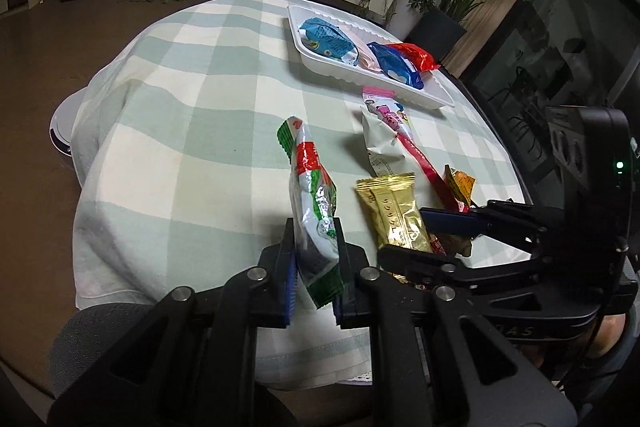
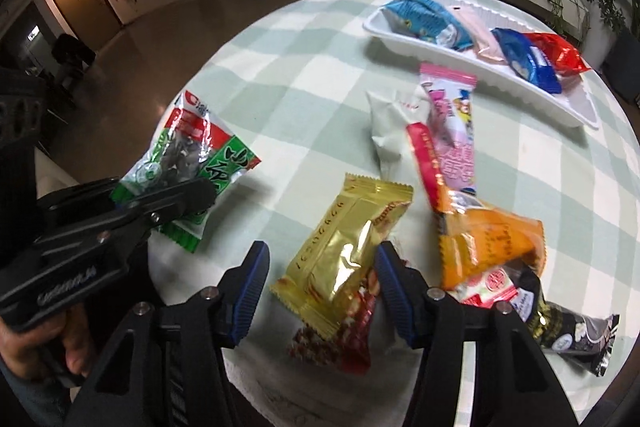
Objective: Organize snacks
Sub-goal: 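Lift the green packet with the left tool while the right tool grasps the gold packet, then carry the green and gold packets into the white tray and release both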
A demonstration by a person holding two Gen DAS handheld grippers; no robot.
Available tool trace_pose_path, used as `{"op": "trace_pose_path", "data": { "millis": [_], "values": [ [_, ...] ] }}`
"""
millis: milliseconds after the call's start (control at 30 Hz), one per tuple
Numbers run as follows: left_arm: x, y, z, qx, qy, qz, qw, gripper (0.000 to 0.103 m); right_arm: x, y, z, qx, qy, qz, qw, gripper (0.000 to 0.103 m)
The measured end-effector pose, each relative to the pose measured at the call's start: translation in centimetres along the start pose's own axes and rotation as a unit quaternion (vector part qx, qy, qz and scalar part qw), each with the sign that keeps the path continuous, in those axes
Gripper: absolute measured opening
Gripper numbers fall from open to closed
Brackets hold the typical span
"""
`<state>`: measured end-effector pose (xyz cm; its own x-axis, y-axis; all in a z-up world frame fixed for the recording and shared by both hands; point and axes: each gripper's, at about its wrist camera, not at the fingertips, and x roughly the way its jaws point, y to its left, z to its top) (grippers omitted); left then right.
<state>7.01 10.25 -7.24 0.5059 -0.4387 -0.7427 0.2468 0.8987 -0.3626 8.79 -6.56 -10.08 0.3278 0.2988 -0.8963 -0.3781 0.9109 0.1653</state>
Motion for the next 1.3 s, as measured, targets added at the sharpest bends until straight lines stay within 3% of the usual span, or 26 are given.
{"op": "trace_pose_path", "data": {
  "millis": [300, 533, 733, 900, 1000, 1100, 1300],
  "values": [
    [0.7, -0.2, -0.4, 0.002, 0.004, 0.001, 1.0, 0.012, 1.7, 0.2, 0.3, -0.01, 0.015, -0.019, 1.0, 0.041],
    [1.0, -0.4, -0.5, 0.004, 0.008, 0.002, 1.0, 0.012, 1.2, -0.4, 0.4, -0.005, 0.003, -0.005, 1.0, 0.032],
    [0.8, -0.6, -0.4, 0.004, 0.006, -0.004, 1.0, 0.012, -0.7, -0.8, 0.9, 0.013, -0.03, 0.033, 0.999, 0.032],
    [0.4, -0.9, 0.5, 0.004, 0.002, -0.014, 0.9999, 0.012, -3.4, -1.8, 1.1, 0.046, -0.063, 0.093, 0.993, 0.032],
    [0.0, -1.7, 1.8, 0.015, -0.006, -0.023, 0.9996, 0.012, -5.5, -3.1, 1.4, 0.071, -0.085, 0.135, 0.985, 0.032],
    [-0.2, -2.8, 4.1, 0.03, -0.015, -0.032, 0.9989, 0.012, -7.7, -5.1, 1.8, 0.094, -0.112, 0.15, 0.978, 0.032],
    [0.1, -4.8, 10.6, 0.073, -0.037, -0.027, 0.9963, 0.012, -11.1, -13.2, 3.8, 0.164, -0.163, 0.105, 0.967, 0.032]
  ]
}}
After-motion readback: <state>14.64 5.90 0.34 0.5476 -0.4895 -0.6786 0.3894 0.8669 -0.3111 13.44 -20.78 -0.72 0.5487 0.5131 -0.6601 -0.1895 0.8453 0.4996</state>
